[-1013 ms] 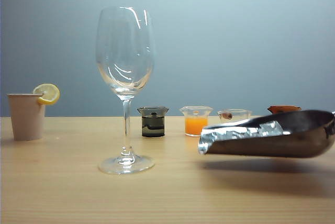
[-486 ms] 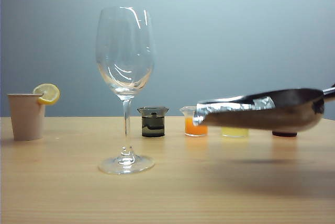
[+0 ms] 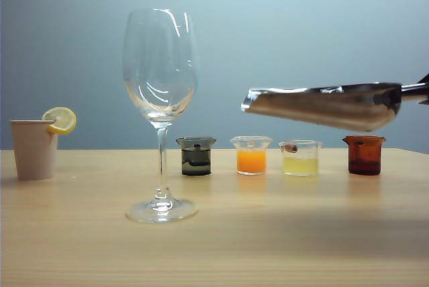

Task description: Pick up the ice scoop on the desk filled with ice cubes, pour the ice into the goblet, and finally put the scoop back on the table.

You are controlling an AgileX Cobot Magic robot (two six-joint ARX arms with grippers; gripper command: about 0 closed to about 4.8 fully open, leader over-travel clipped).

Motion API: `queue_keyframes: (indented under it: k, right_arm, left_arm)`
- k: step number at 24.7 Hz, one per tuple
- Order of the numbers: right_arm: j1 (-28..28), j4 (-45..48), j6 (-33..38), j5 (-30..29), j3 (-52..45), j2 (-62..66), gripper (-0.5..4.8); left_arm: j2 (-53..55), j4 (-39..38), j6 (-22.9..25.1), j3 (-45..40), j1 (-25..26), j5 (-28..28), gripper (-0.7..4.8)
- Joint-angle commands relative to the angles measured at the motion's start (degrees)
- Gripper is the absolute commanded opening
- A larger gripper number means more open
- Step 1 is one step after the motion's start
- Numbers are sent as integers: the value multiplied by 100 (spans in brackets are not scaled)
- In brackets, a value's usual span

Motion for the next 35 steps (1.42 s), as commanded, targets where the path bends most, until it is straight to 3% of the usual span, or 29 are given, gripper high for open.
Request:
queue_keyframes:
  k: [1,13,26,31,35]
  right_arm:
    - [-2,199,225,-81,188,-24,-3]
    - [0,-479,501,-245,999,-37,-5]
    - [9,-2151,542,-815,2465,-192,-5]
    - [15,-2494,540,-988,2918,-199,-5]
    - [39,-2656,544,-1086,3121,-199,-5]
  left_arm:
    - [-7,50,9,35,0,17,-5]
    - [-7,48,9,35,0,17,-5]
    - [-7,9,26,35,0,17,-5]
    - [-7,-210,264,35,2,44,-5]
    - [-7,-326,256,35,17,328,-5]
